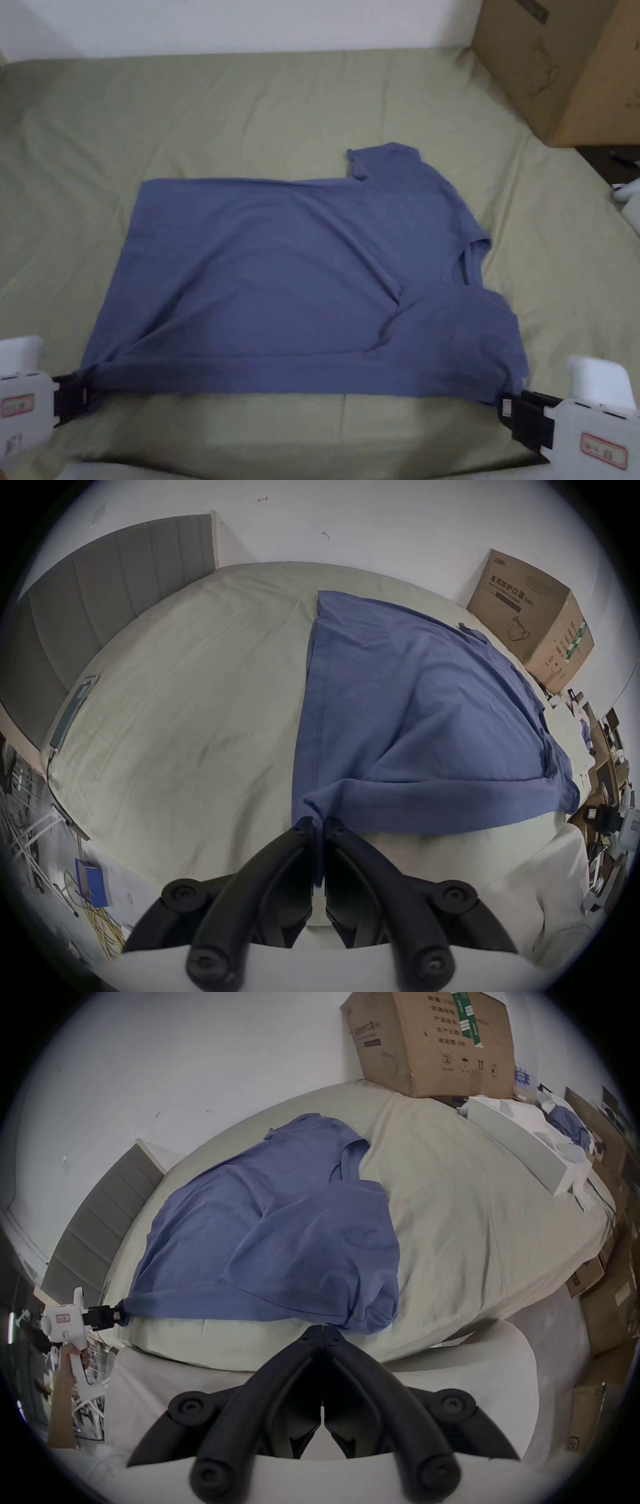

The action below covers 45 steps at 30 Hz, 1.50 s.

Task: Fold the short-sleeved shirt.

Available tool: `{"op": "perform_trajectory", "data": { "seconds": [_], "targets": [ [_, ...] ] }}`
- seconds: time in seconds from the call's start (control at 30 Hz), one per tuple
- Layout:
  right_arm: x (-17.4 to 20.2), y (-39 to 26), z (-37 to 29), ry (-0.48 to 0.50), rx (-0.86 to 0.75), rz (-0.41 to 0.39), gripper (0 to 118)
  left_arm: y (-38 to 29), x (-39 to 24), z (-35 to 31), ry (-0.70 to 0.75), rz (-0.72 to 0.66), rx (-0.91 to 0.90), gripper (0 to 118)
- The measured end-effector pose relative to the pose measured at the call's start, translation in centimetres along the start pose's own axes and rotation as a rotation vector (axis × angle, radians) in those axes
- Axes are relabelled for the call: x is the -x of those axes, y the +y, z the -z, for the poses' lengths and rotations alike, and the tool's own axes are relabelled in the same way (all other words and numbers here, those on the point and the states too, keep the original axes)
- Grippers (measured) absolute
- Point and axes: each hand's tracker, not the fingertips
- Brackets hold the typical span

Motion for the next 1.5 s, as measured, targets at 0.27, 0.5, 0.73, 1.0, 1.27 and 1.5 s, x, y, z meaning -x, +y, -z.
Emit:
{"op": "perform_trajectory", "data": {
  "seconds": [0.27,0.5,0.73,1.0,1.27,1.5],
  "targets": [
    [-1.3,2.5,1.8,-0.126,-0.005,0.013,118,1.0,-0.9,-1.7,0.034,0.046,-0.026,4],
    [-3.7,4.8,6.4,-0.201,0.051,0.032,60,0.9,-1.7,-1.7,0.063,0.076,-0.010,4],
    [-3.1,4.3,6.6,-0.111,0.046,0.008,5,0.9,-1.5,-1.5,0.073,0.065,0.004,4],
    [-1.0,6.5,2.9,-0.104,-0.026,-0.058,5,2.6,-1.5,-2.6,0.083,0.100,-0.017,4],
    [0.2,14.5,5.8,-0.116,-0.080,-0.111,5,10.3,-2.4,-0.4,0.098,0.175,-0.072,4],
    [-0.3,19.0,14.5,-0.235,-0.001,-0.144,5,15.7,-3.8,7.4,0.117,0.251,0.016,29]
  ]
}}
